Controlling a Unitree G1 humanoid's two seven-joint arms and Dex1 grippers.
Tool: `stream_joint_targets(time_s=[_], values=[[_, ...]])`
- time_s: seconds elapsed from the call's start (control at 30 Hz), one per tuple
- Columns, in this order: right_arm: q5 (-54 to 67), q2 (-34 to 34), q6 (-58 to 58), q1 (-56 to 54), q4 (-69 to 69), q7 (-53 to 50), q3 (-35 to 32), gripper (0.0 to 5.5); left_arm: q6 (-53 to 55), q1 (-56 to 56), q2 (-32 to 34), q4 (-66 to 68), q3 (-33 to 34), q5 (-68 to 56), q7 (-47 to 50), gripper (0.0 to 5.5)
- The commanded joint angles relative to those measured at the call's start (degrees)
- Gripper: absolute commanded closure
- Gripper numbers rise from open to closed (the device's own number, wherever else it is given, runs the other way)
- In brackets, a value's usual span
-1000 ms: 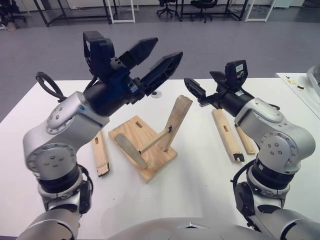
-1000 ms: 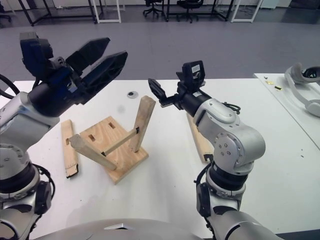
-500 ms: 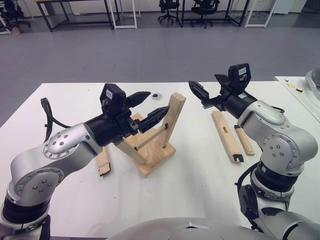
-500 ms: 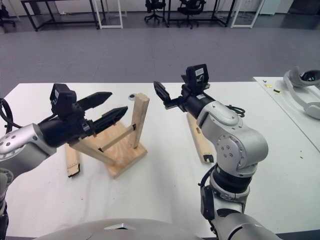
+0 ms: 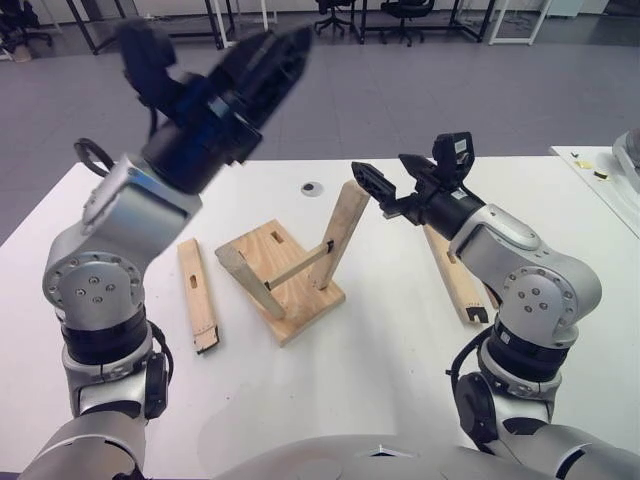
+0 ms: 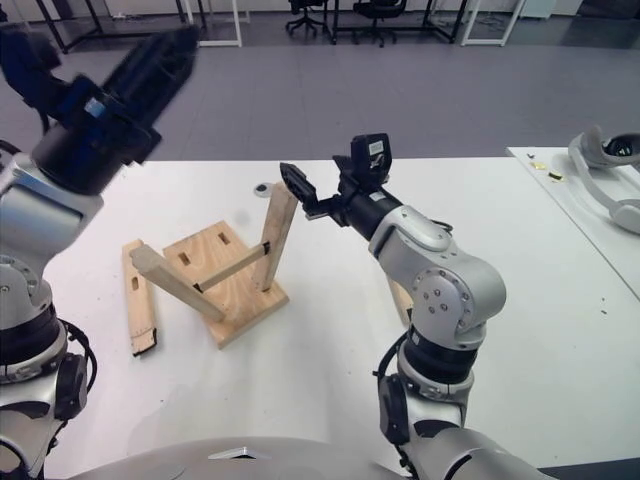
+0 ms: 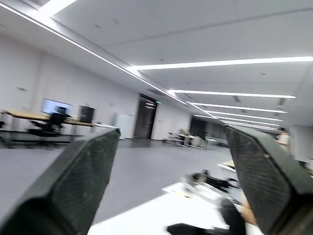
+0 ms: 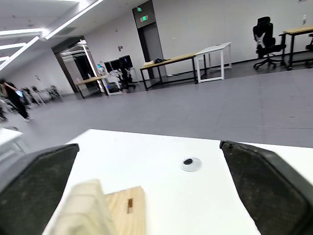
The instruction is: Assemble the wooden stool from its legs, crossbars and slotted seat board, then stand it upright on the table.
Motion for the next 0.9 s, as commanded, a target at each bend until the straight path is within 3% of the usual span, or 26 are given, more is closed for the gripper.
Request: stream_joint_targets(time_s=[0.03, 0.2, 0.3, 0.47, 0.7, 0.9], values=[[2.2, -0.5, -4.1, -7.5, 2.7, -0.2, -2.6, 0.11, -1.9, 6.2, 1.1, 3.7, 0.3, 10.9, -2.1, 1.57], [-1.5, -0.4, -14.6, -19.1, 17.3, 0.4, 0.1, 0.11, -4.7, 9.1, -2.0, 4.6, 1.4, 16.5, -3.5, 1.57], [-2.3, 2.5, -13.5, -13.8, 26.9, 1.9, 5.9, 0.11, -5.0, 9.4, -3.5, 4.4, 1.8, 17.6, -3.6, 1.57], [-0.7, 2.7, -5.3, 1.4, 21.0, 2.5, 16.3, 0.11, -4.5, 10.2, -5.4, 3.1, 2.5, 18.4, -2.8, 1.57], [-0.1, -1.1, -9.6, -6.6, 18.7, 1.3, 10.2, 0.11, -4.6, 10.9, -7.1, 2.0, 3.0, 19.9, -2.0, 1.57], [25.3, -1.3, 4.9, -3.9, 3.8, -1.5, -0.7, 0.11, -4.5, 11.2, -8.0, 1.0, 2.4, 22.0, -2.1, 1.57]])
